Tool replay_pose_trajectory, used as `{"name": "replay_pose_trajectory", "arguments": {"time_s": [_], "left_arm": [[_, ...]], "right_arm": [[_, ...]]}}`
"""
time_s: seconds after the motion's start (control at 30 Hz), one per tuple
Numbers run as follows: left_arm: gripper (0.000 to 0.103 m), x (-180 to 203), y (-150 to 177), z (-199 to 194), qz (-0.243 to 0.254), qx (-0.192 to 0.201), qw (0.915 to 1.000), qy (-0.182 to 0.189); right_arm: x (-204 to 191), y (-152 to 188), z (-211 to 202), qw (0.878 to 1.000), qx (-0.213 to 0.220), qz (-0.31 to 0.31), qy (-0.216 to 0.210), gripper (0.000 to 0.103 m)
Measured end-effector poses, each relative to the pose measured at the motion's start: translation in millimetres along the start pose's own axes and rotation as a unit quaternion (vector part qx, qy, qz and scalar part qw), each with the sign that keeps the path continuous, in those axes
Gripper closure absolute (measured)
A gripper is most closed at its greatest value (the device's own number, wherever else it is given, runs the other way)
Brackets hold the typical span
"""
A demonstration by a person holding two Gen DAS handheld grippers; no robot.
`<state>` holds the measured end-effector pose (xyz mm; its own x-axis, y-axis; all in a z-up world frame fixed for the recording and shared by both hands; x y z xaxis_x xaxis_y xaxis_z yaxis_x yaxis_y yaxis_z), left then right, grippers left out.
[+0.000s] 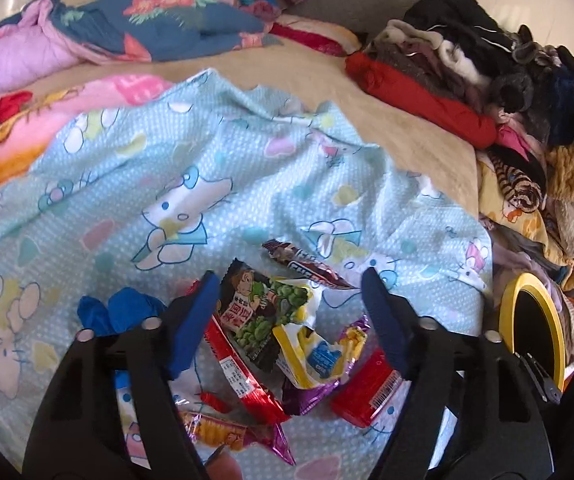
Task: Collect trash
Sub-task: 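Close the left tool on the candy wrappers while the right tool approaches the red tube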
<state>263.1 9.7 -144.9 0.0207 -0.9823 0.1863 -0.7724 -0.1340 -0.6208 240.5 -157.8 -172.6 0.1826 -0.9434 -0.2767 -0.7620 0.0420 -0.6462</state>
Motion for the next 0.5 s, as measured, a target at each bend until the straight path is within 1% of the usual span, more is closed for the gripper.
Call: {"name": "replay_pose_trajectory", "arguments": {"time_s": [0.07,0.13,0.2,0.23,0.3,0.37,0.4,0.5], "left_arm": [[0.043,-2.1,2.6,5.4,-0.004,-0.012,0.9999,-0.001],[0.050,-4.1,4.2,10.6,-0.009,-0.023,0.9997,0.000],[0.060,-6.5,5.0,14.5,-0.012,-0.032,0.9994,-0.002],[0.062,-8.0,6.2,15.9,-0.015,-0.036,0.9992,-0.002],[0.071,-10.6,8.5,18.2,-0.024,-0.044,0.9988,0.002],[0.078,-12.9,10.6,17.4,-0.033,-0.046,0.9984,0.009],[0.082,-13.5,10.8,16.5,-0.035,-0.046,0.9983,0.010],[0.088,-14.9,11.9,12.8,-0.044,-0.046,0.9979,0.017]], "right_arm": [[-0.9,0.4,4.7,1.000,-0.005,0.005,-0.002,0.015],[-2.9,1.1,11.3,1.000,-0.011,0.012,-0.009,0.015],[-5.5,2.2,17.9,0.999,-0.021,0.020,-0.019,0.015],[-6.6,2.7,20.3,0.999,-0.026,0.024,-0.025,0.016],[-9.9,3.2,26.1,0.998,-0.037,0.037,-0.040,0.022],[-13.1,4.8,32.0,0.996,-0.050,0.047,-0.052,0.031],[-14.4,5.1,34.0,0.996,-0.053,0.050,-0.055,0.032],[-16.5,4.8,38.1,0.995,-0.061,0.057,-0.063,0.044]]}}
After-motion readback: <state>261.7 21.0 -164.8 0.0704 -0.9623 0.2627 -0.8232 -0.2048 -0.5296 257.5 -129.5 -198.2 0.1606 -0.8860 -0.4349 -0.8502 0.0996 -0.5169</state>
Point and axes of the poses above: each gripper's, at about its wrist camera, not at the fingertips, and z roughly the way its jaws point, x to its right, y to its underside, the point moved 9 cm from there along z, roughly the way its jaws point, and after that the axes turned 2 degrees about z, right-handed, at the moved point
